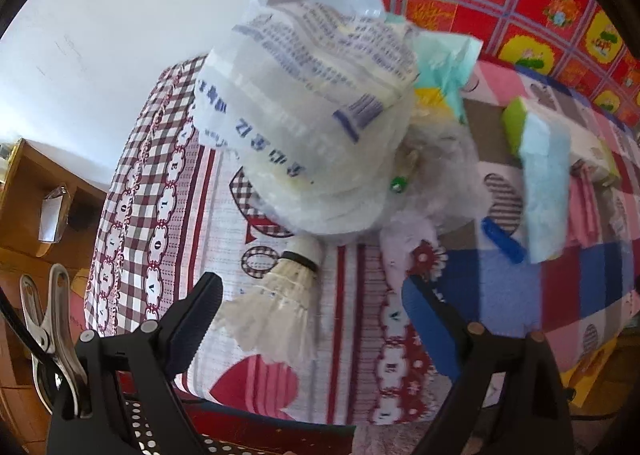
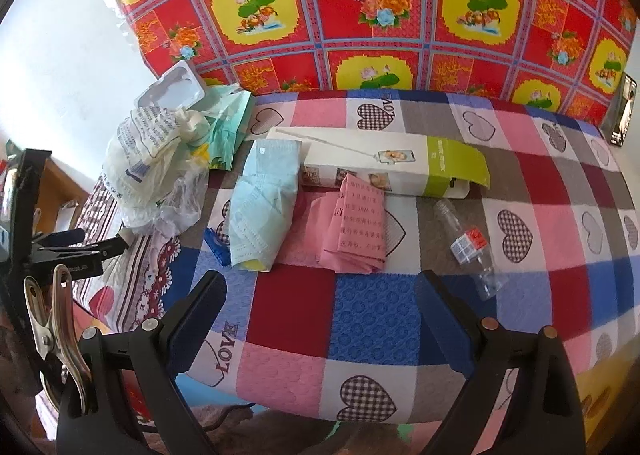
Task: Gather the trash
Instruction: 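Move the left gripper to the white shuttlecock and close on it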
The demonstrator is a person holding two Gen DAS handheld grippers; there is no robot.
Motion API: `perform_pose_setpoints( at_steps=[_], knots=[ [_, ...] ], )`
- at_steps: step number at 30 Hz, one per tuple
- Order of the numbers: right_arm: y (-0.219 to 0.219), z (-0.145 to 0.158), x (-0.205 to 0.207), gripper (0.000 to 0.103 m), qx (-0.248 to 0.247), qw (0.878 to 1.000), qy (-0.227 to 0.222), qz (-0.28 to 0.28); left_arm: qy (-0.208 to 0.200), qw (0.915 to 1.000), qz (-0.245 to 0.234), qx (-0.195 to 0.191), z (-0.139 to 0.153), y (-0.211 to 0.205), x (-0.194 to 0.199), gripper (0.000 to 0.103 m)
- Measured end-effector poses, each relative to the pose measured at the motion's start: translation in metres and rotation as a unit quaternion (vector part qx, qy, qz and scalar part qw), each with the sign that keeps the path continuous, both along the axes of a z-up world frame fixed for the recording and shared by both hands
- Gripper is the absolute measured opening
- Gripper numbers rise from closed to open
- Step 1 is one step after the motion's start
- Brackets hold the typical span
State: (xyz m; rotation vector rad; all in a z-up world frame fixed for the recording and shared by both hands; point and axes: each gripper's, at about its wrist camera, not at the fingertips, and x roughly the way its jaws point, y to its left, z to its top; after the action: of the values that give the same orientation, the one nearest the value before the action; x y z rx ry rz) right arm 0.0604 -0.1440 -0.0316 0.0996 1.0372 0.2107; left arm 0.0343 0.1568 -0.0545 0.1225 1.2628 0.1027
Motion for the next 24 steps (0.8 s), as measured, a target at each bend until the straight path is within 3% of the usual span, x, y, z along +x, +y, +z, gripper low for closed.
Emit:
perform_pose_setpoints(
  at_steps=[5, 11, 15, 24],
  knots=[
    [0.002, -0.002, -0.003, 0.097, 0.001, 1.0, 0.003, -0.013, 0.014, 0.9999, -0.008, 0.005, -0.013, 0.011, 0.004, 0.094],
    [0.005, -0.007, -0.006, 0.097, 0.002, 1.0, 0.013, -0.025, 0.02, 0.9997, -0.005, 0.016, -0.027, 0.029, 0.011, 0.085],
    [0.006, -0.007, -0.009, 0.097, 0.0, 0.999, 0.016, -0.033, 0.03, 0.9995, -0.002, 0.008, -0.038, 0.038, 0.014, 0.076],
    [0.016, -0.005, -0.01, 0.097, -0.01, 0.999, 0.014, -0.032, 0.02, 0.9996, 0.004, -0.02, -0.043, 0.053, 0.016, 0.072]
  ],
)
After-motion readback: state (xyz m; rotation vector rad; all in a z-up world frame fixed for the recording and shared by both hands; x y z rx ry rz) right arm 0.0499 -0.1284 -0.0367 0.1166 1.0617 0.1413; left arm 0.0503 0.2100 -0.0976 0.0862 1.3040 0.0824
